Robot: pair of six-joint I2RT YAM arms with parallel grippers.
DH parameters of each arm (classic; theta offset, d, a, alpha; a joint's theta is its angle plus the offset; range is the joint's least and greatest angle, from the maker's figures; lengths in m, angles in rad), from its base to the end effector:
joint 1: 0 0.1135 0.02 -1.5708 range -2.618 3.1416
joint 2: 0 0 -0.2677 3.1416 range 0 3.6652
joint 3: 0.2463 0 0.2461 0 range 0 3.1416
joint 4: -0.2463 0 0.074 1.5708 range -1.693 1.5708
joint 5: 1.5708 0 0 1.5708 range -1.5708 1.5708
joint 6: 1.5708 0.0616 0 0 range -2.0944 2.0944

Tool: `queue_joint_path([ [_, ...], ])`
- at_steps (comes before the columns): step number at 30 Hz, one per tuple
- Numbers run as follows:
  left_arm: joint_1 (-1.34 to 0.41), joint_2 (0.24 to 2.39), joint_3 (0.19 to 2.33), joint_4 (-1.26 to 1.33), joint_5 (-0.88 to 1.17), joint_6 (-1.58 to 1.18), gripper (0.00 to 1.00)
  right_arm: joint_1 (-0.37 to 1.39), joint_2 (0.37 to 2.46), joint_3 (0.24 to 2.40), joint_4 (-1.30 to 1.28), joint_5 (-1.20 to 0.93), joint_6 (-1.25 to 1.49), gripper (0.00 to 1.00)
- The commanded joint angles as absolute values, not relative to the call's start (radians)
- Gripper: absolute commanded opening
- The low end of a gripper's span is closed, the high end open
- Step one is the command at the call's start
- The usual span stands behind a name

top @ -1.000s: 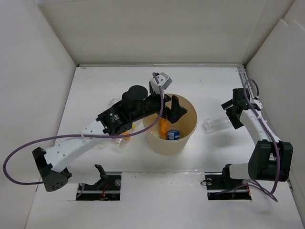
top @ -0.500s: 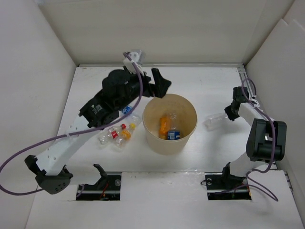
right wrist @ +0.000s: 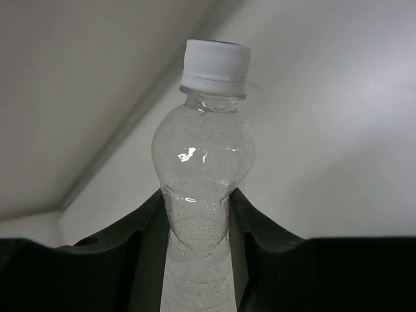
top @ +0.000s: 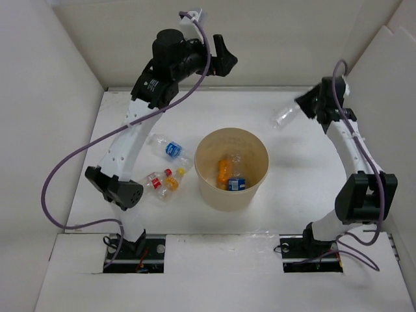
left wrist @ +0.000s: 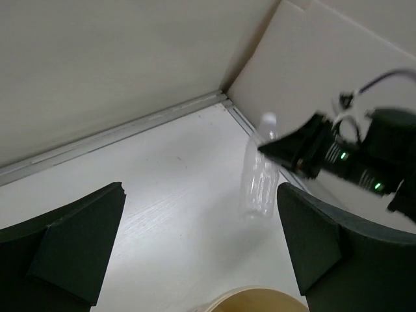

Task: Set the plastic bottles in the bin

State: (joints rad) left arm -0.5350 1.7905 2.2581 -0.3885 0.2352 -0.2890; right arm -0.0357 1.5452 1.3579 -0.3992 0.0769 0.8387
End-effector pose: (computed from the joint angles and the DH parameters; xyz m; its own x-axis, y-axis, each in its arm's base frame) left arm 0.3349 -0.2152 0.5465 -0.1331 -0.2433 -0.9608 0.6862 0.6769 -0.2664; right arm 0.3712 -0.0180 0.3207 -0.2957 0.7526 -0.5883 0.4779 0.6498 0.5911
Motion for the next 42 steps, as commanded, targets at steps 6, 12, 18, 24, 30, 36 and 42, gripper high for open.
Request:
queue_joint_path([
  [6, -0.483, 1.893, 2.323, -0.281, 0.744, -0.236, 1.0, 0.133, 1.672, 1.779, -0.028, -0.518, 0.617, 0.0],
  [12, -0.483, 1.871, 2.238, -0.221, 0.724, -0.245, 1.0, 0.256, 1.704, 1.847, 0.067, -0.606, 0.598, 0.0],
  [18, -0.483, 1.893, 2.238, -0.265, 0.706, -0.227, 1.0, 0.298, 1.723, 1.873, 0.204, -0.658, 0.678, 0.0],
  [24, -0.483, 1.904, 2.229, -0.302, 0.716, -0.216, 0.87, 0.318, 1.689, 1.796, 0.399, -0.658, 0.787, 0.0],
  [30, -0.518, 1.784, 2.094, -0.298, 0.622, -0.216, 0.08, 0.308, 1.655, 1.748, 0.399, -0.678, 0.801, 0.61],
  [36, -0.67, 1.599, 1.878, -0.367, 0.35, -0.167, 0.07, 0.215, 1.474, 1.579, 0.305, -0.643, 0.75, 1.0],
  [42, -0.68, 1.358, 1.495, -0.215, 0.428, -0.244, 0.34, 0.118, 1.235, 1.346, 0.161, -0.601, 0.644, 1.0],
])
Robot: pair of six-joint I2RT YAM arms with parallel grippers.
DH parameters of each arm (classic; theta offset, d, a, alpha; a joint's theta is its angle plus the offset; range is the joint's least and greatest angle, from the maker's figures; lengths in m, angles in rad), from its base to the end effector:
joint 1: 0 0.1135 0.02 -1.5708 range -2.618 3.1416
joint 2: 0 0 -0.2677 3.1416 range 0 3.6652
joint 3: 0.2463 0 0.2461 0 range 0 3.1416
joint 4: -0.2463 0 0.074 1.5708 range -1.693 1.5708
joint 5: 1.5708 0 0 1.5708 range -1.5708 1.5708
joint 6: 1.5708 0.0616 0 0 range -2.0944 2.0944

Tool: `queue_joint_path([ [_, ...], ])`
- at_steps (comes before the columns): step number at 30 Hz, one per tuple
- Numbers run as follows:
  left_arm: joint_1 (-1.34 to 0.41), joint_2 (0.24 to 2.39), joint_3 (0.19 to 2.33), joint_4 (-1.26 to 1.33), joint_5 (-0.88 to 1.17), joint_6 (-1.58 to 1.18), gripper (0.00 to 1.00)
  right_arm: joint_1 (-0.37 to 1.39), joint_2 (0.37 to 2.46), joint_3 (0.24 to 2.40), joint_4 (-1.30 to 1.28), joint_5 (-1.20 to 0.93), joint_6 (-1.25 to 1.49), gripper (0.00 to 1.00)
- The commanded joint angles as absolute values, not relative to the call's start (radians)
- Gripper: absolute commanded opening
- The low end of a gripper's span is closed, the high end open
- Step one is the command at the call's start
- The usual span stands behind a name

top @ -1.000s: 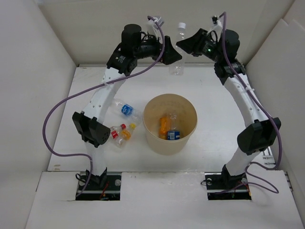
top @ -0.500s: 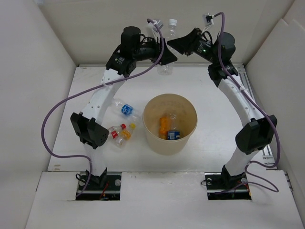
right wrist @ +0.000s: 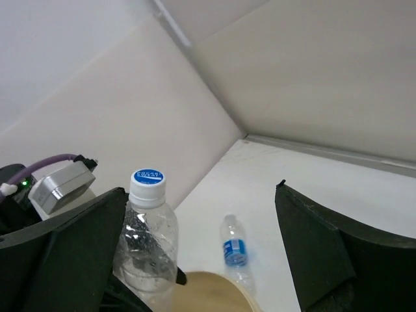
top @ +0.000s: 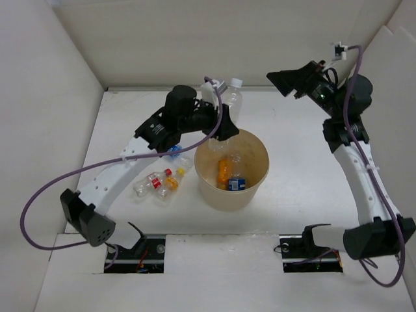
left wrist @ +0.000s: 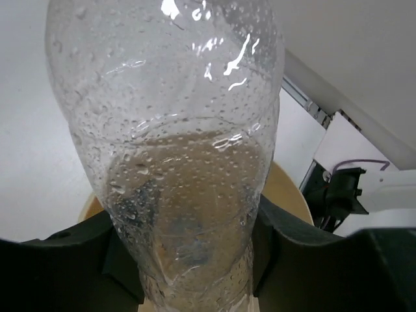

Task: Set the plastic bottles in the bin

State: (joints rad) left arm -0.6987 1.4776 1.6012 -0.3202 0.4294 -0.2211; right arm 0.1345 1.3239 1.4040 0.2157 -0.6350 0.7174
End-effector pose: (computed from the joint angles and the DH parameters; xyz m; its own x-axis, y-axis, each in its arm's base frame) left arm 0.2531 -0.2461 0.4436 -0.3427 0.0275 -0.9390 0.8428 0.4505 -0.2944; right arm 0.2982 0.0772 0.4880 -0.2230 0.5039 -0.8345 -0.6950 0.5181 0.4986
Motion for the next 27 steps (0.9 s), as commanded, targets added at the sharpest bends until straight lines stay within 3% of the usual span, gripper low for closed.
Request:
queue_joint_path([
  [1, -0.68, 1.336, 1.471, -0.215, 0.439, -0.253, 0.45, 0.104, 1.214, 1.326, 0.143, -0.601, 0.628, 1.0],
  [2, -0.68, 1.321, 1.456, -0.204, 0.454, -0.253, 0.57, 0.095, 1.195, 1.293, 0.106, -0.601, 0.6, 1.0],
  [3, -0.68, 1.309, 1.447, -0.204, 0.469, -0.253, 0.87, 0.095, 1.168, 1.281, 0.088, -0.592, 0.588, 1.0],
  [4, -0.68, 1.296, 1.447, -0.204, 0.482, -0.253, 1.0, 0.095, 1.157, 1.272, 0.071, -0.592, 0.577, 1.0],
  [11, -0.68, 1.296, 1.462, -0.224, 0.485, -0.259, 1.0, 0.077, 1.135, 1.262, -0.024, -0.592, 0.518, 1.0],
  [13, -0.68, 1.296, 1.489, -0.233, 0.378, -0.302, 1.0, 0.066, 1.126, 1.262, -0.052, -0.592, 0.489, 1.0],
  [16, -0.655, 1.287, 1.546, -0.314, 0.022, -0.434, 1.0, 0.066, 1.115, 1.262, -0.077, -0.568, 0.465, 1.0],
  [19, -0.545, 1.301, 1.58, -0.417, -0.196, -0.573, 1.0, 0.057, 1.106, 1.262, -0.097, -0.568, 0.443, 1.0],
  [27, -0.287, 1.462, 1.517, -0.5, -0.183, -0.834, 1.0, 0.092, 1.124, 1.262, -0.155, -0.535, 0.425, 1.0],
])
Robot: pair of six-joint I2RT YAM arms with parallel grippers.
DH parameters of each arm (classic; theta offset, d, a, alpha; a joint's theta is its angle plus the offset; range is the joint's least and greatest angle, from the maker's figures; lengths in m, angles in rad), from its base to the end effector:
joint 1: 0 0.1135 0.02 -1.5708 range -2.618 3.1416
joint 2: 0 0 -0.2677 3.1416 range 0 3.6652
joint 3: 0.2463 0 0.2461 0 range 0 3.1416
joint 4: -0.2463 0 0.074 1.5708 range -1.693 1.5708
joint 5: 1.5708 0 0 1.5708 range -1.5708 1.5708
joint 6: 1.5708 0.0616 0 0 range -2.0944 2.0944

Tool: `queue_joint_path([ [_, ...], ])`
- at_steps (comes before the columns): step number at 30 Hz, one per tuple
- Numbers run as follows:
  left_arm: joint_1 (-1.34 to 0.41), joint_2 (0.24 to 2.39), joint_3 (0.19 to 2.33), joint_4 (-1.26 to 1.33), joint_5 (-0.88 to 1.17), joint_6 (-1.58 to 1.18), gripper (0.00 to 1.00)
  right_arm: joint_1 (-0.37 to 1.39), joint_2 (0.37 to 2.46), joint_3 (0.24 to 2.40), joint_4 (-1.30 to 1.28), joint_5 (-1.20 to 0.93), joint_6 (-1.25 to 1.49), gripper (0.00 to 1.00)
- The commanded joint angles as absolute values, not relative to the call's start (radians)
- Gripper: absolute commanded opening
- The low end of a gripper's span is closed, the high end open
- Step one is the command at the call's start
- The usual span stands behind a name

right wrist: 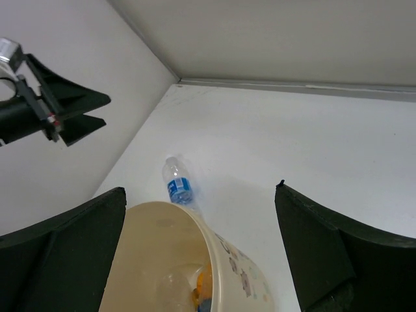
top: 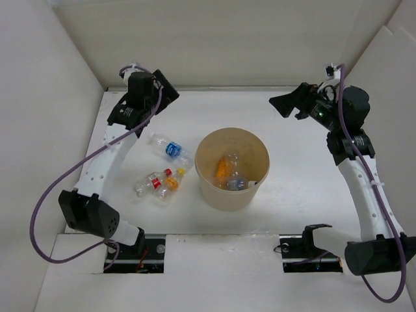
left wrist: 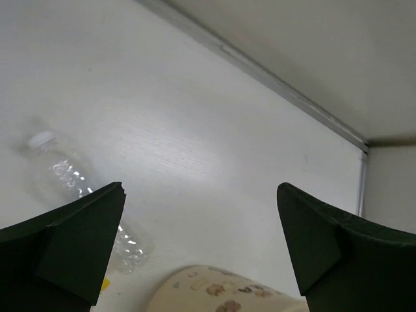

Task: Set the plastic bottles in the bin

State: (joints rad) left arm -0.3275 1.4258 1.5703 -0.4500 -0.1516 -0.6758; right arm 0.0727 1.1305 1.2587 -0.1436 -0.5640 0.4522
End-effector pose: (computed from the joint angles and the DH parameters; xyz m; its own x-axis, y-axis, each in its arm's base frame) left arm 0.3226 -0.0998 0.4316 -0.3358 -0.5390 -0.7725 -0.0364 0.8269 -0.5611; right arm 0.2579 0.0518 0.4438 -0.2736 0.3503 -0.8958 -0.5280 0.7237 0.4443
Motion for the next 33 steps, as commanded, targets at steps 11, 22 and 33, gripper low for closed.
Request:
queue_joint_path([
  [11, -0.169, 1.722, 1.408, -0.402, -0.08, -0.92, 1.0, 0.189, 1.089, 1.325, -0.25, -0.407, 0.383, 1.0],
  [22, -0.169, 1.807, 1.29, -0.374, -0.135, -1.014, 0.96, 0.209, 1.06, 1.359, -0.284, -0.407, 0.374, 1.0],
  [33, -0.141, 1.97, 1.336, -0.288, -0.061, -1.005, 0.24, 0.236, 1.078, 1.371, -0.284, -0.407, 0.393, 1.0],
])
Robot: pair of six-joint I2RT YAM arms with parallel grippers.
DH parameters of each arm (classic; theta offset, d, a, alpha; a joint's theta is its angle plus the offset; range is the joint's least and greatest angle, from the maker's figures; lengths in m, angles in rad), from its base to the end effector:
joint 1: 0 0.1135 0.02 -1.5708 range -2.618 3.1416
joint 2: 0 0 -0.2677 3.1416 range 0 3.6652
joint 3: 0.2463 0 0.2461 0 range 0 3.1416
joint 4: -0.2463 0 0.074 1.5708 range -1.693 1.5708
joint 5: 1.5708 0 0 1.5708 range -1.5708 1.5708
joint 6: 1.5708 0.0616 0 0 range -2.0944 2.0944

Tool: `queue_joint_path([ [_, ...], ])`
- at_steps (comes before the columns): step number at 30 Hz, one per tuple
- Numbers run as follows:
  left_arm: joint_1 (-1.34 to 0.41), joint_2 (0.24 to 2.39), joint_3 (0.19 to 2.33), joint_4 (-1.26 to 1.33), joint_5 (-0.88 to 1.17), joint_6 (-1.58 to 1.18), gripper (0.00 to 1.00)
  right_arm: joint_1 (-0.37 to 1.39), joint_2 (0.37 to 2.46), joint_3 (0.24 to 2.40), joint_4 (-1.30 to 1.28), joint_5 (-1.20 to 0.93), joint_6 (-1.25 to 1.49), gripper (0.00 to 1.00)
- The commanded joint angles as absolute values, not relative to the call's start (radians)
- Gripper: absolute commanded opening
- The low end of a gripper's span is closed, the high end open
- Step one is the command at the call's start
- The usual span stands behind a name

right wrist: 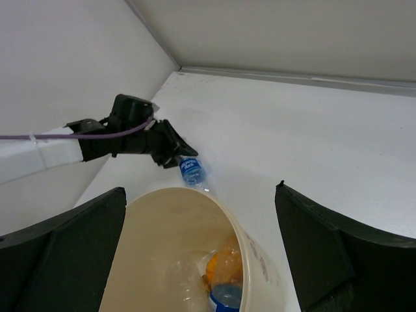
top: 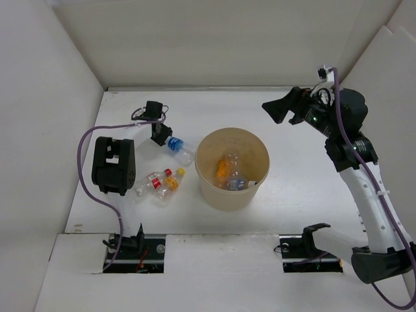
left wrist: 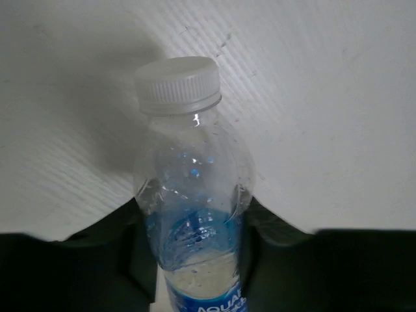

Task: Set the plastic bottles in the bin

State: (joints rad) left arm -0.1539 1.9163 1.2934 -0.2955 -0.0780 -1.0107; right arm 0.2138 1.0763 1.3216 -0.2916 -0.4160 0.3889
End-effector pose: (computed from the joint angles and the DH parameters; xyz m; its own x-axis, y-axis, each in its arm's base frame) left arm 0.4175 -0.0599 0.1673 -0.5071 -0.7761 -0.3750 -0.6089 0.6305 -0.4814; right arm 0.2294 0.0753 0.4593 -0.2650 0.2974 -0.9172 -0.5275 0.7516 0.3961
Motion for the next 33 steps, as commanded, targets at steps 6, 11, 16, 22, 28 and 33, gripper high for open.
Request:
queue_joint_path([
  [6, -0.141, 1.893, 1.436, -0.232, -0.006, -0.965, 0.0, 0.268, 1.129, 1.508, -0.348, -0.356, 0.358, 1.0],
  [11, -0.175, 1.769, 1.583, -0.104, 0.078, -0.795, 0.0, 0.299, 1.261, 1.676, -0.425, -0.41, 0.337, 1.0],
  [16, -0.207, 1.651, 1.645, -0.023, 0.147, -0.689, 0.0, 0.405, 1.406, 1.801, -0.417, -0.477, 0.311, 1.0],
  [22, -0.207, 1.516, 1.658, 0.101, 0.403, -0.644, 0.0, 0.512, 1.564, 1.94, -0.383, -0.569, 0.281, 1.0],
  [28, -0.207, 1.456, 1.68, 0.158, 0.629, -0.712, 0.0, 0.626, 1.699, 2.092, -0.397, -0.468, 0.249, 1.0],
  [33, -0.227, 1.428, 1.68, 0.149, 0.646, -0.712, 0.0, 0.693, 1.819, 2.229, -0.451, -0.512, 0.249, 1.0],
])
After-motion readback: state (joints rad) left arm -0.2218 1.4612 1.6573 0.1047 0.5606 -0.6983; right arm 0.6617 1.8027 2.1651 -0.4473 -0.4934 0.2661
